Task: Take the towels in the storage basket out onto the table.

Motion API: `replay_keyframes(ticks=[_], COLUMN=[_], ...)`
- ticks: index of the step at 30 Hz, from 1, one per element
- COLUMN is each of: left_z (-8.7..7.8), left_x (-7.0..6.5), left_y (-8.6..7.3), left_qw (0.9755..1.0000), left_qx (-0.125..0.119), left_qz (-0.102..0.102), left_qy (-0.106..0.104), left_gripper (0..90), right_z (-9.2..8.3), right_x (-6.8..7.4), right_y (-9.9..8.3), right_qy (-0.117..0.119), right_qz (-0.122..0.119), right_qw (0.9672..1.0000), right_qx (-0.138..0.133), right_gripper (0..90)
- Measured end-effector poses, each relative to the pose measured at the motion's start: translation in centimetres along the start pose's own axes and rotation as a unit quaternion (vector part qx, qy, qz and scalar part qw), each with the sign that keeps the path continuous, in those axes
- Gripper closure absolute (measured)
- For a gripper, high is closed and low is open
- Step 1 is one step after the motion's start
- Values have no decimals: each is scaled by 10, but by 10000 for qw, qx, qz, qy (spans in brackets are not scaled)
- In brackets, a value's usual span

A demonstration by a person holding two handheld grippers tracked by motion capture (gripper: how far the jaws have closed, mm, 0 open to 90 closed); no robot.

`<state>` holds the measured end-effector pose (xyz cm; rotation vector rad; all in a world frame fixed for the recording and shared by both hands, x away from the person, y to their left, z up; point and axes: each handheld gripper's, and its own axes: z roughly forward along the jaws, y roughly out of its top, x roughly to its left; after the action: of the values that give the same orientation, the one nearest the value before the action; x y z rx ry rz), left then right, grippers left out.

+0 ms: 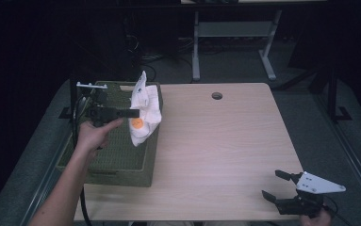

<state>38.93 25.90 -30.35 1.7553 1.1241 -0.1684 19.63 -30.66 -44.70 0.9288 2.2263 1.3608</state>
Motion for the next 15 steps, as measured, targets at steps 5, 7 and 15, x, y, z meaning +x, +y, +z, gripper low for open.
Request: replay_keyframes(ticks=[5,7,15], left_z=[7,9,24], left_x=[-6,-8,-16], left_y=[3,4,6], left_qw=[10000,10000,9998], left_qx=[46,58,161], left_qz=[22,80,142], left_qy=[15,3,-42], left_gripper=[747,747,747], right_z=[0,1,1], right_x=[0,1,1], right_y=[0,0,1], right_qy=[10,14,42], right_qz=[-16,-25,-32], right_qw=[10000,10000,10000], right_qx=[-18,-14,-51], right_gripper=[138,138,138])
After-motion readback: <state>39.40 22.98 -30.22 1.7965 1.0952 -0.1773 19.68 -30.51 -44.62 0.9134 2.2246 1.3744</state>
